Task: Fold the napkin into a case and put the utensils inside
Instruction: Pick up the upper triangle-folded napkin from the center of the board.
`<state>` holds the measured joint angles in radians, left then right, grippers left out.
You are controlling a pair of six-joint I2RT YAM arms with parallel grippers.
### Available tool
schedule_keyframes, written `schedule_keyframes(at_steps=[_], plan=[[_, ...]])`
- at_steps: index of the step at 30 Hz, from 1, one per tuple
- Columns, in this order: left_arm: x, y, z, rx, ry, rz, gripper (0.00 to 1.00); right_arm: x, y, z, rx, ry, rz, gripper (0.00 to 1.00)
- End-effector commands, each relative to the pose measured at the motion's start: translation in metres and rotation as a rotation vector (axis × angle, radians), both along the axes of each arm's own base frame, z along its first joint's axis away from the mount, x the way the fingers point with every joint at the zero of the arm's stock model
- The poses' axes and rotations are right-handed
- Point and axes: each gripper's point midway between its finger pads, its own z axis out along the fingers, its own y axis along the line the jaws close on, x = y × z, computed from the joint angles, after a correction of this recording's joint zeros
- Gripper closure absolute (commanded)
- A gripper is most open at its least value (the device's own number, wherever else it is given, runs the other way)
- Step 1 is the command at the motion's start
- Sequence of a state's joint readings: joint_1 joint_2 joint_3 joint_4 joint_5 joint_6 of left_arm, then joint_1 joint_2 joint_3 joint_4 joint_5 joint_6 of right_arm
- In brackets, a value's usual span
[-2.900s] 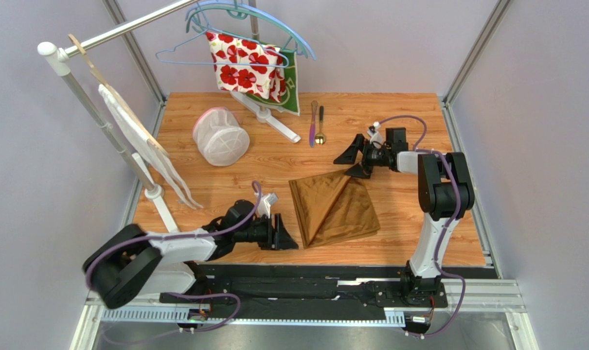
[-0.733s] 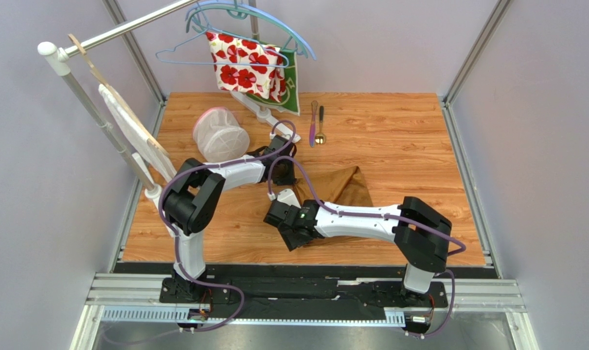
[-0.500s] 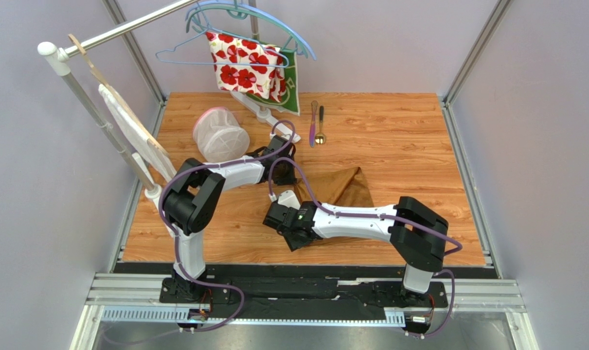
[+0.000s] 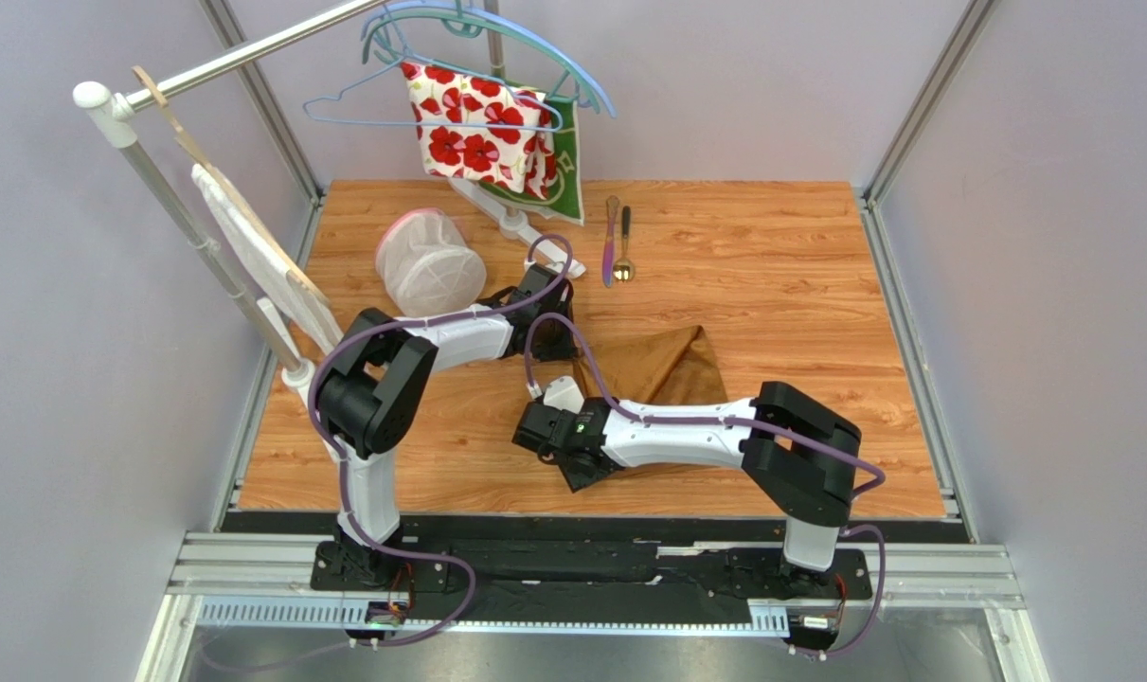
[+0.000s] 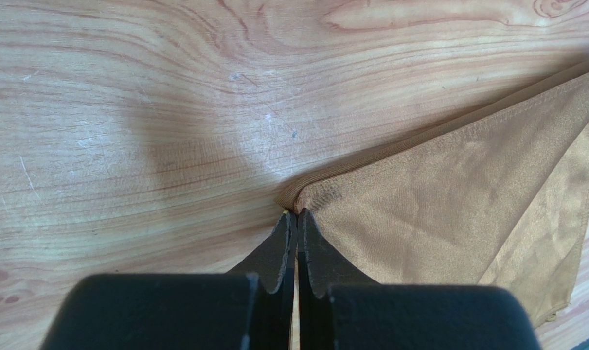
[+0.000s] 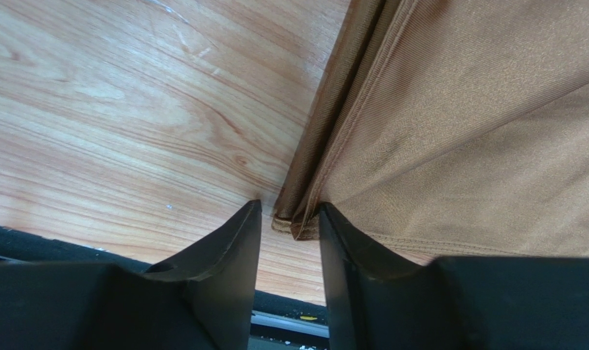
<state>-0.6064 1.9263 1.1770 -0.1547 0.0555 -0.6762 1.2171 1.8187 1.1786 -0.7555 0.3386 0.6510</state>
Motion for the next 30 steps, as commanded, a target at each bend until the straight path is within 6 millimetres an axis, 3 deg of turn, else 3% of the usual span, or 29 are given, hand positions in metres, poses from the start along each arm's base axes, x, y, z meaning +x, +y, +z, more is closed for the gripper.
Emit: schedule_keyframes(at_steps=[1,8,13,14,19,22,26,30], plan=[[-0.017,0.011,-0.010,0.045,0.048,-0.012,1.00,0.004,0.001,-0.009,0.014,-0.025,-0.018,0.64],[-0.017,0.011,-0.009,0.043,0.047,-0.017,1.00,-0.002,-0.009,-0.027,0.011,0.004,-0.016,0.66],[-0.017,0.012,-0.006,0.045,0.039,-0.018,1.00,-0.005,-0.016,-0.037,0.027,0.034,-0.029,0.72],[-0.017,0.012,-0.006,0.044,0.038,-0.020,1.00,-0.006,-0.017,-0.038,0.036,0.045,-0.026,0.79],[-0.017,0.012,-0.004,0.039,0.034,-0.026,1.00,-0.002,-0.019,-0.035,0.073,0.050,-0.043,0.83],[-0.016,0.011,-0.001,0.028,0.027,-0.030,1.00,-0.004,-0.016,-0.037,0.081,0.069,-0.027,0.99],[-0.016,0.010,0.014,0.011,0.012,-0.037,1.00,-0.001,-0.005,-0.023,0.124,0.058,0.003,1.00],[-0.016,0.024,0.040,-0.007,0.001,0.002,1.00,-0.003,0.026,0.013,0.228,0.050,0.070,1.00]])
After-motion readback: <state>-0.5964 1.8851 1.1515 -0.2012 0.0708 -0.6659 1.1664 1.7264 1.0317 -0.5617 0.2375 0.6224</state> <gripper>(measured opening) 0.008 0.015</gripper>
